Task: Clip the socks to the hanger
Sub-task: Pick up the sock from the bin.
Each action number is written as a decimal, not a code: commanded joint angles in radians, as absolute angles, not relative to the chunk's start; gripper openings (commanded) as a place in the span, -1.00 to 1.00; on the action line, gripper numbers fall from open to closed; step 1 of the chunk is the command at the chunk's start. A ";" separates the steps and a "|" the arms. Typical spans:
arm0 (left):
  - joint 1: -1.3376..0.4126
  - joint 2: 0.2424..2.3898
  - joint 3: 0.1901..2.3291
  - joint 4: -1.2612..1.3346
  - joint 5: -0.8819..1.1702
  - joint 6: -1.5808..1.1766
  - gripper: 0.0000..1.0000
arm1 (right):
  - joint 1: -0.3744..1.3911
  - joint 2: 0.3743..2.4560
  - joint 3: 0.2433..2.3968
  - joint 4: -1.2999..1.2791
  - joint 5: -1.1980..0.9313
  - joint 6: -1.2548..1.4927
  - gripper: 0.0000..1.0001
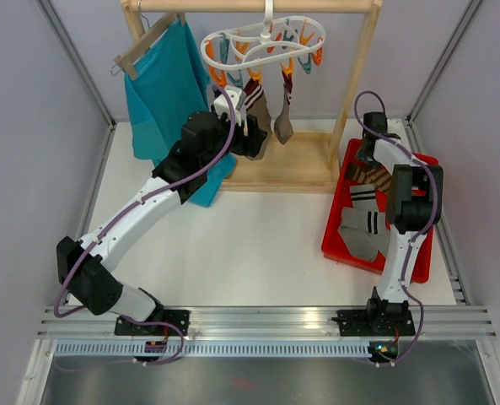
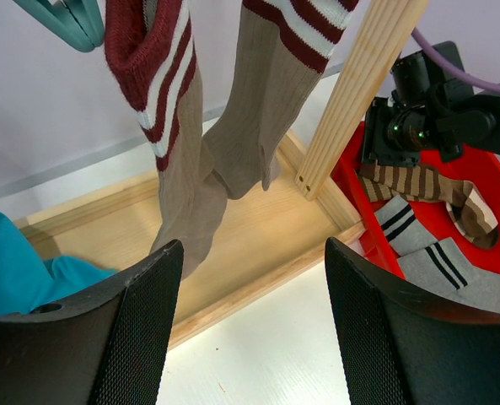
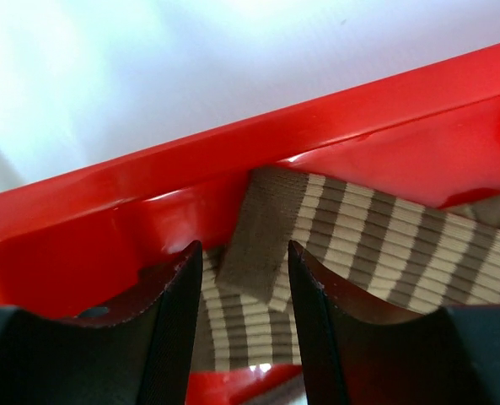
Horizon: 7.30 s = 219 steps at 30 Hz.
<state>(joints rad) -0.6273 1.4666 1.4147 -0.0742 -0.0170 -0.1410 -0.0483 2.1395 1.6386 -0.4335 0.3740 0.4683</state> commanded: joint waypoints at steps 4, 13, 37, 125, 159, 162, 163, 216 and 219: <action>-0.621 1.451 1.443 -0.067 -0.005 -0.150 0.46 | -0.044 2.186 1.686 -0.407 0.414 0.469 0.02; -0.621 1.460 1.443 -0.064 -0.005 -0.147 0.46 | -0.045 2.206 1.686 -0.391 0.434 0.463 -0.57; -0.656 1.468 1.384 0.189 0.227 -0.242 0.42 | -0.046 1.841 1.652 -0.508 0.394 0.482 -0.99; -1.048 2.669 2.278 0.699 -0.456 -0.400 -0.18 | -0.044 1.454 1.485 -0.581 0.104 0.598 -0.99; -1.034 2.591 2.204 0.804 -0.385 -0.267 0.14 | -0.044 1.413 1.479 -0.583 0.072 0.592 -0.99; -1.034 2.612 2.246 0.776 -0.384 -0.267 0.09 | -0.044 1.416 1.477 -0.584 0.072 0.592 -0.99; -1.034 2.615 2.250 0.772 -0.383 -0.267 0.07 | -0.043 1.416 1.477 -0.584 0.072 0.592 -0.99; -1.038 2.433 1.996 0.899 -0.358 -0.020 -0.95 | -0.041 1.399 1.551 -0.621 0.143 0.563 -0.32; -1.039 2.337 1.890 0.923 -0.334 0.049 -0.95 | -0.044 1.397 1.613 -0.643 0.152 0.561 -0.14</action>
<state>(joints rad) -1.0355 2.5034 1.9625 0.8181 -0.3717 -0.0834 -0.0429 1.4368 1.5146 -0.6296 0.1143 0.5694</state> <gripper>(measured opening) 0.033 0.416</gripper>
